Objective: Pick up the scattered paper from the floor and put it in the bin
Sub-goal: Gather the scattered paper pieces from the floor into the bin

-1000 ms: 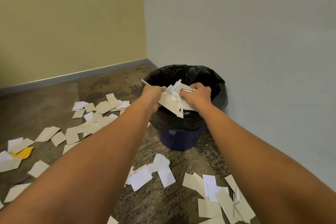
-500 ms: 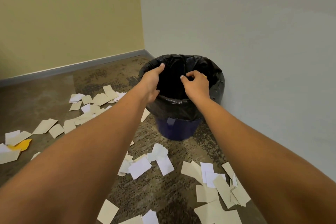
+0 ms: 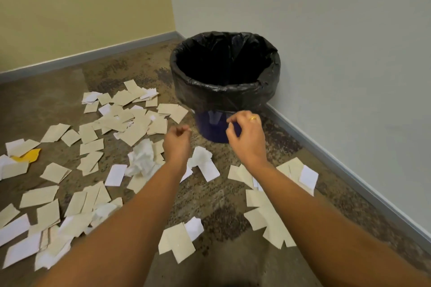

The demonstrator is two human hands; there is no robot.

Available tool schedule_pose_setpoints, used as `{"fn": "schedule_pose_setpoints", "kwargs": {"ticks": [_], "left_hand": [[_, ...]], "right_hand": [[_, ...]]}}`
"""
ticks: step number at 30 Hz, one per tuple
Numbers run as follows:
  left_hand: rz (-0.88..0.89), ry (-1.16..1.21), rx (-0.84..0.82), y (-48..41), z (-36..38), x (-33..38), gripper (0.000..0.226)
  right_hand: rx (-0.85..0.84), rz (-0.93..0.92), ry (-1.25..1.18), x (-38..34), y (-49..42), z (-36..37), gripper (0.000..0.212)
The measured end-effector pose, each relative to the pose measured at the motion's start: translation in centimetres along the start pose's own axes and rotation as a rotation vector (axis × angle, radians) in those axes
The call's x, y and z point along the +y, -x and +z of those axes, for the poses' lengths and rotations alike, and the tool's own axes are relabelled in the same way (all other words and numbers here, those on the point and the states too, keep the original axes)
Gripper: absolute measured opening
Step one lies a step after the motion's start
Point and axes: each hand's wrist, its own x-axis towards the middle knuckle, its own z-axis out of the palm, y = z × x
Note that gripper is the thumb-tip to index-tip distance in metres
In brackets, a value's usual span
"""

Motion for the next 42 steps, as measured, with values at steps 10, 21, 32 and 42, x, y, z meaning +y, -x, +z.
{"fn": "schedule_pose_setpoints", "kwargs": {"ticks": [10,21,32,42], "left_hand": [[0.063,-0.812,-0.558,4.9,2.1,-12.0,0.031],[0.359,-1.274,-0.853,5.0,8.0,-13.3,0.093],[0.558,-1.544,-1.027,6.7,10.6,-16.8,0.095],[0.795,-1.507,-0.916,3.6,6.8,-15.7,0.066]], "right_hand": [[-0.619,0.514,0.423,11.6,11.8,-0.3,0.049],[-0.541,0.674,0.515,20.0,9.4,-3.1,0.075],[-0.785,0.71,0.454,22.5,9.1,-2.0,0.085],[-0.865,0.466,0.518,18.8,15.0,-1.1,0.112]]}}
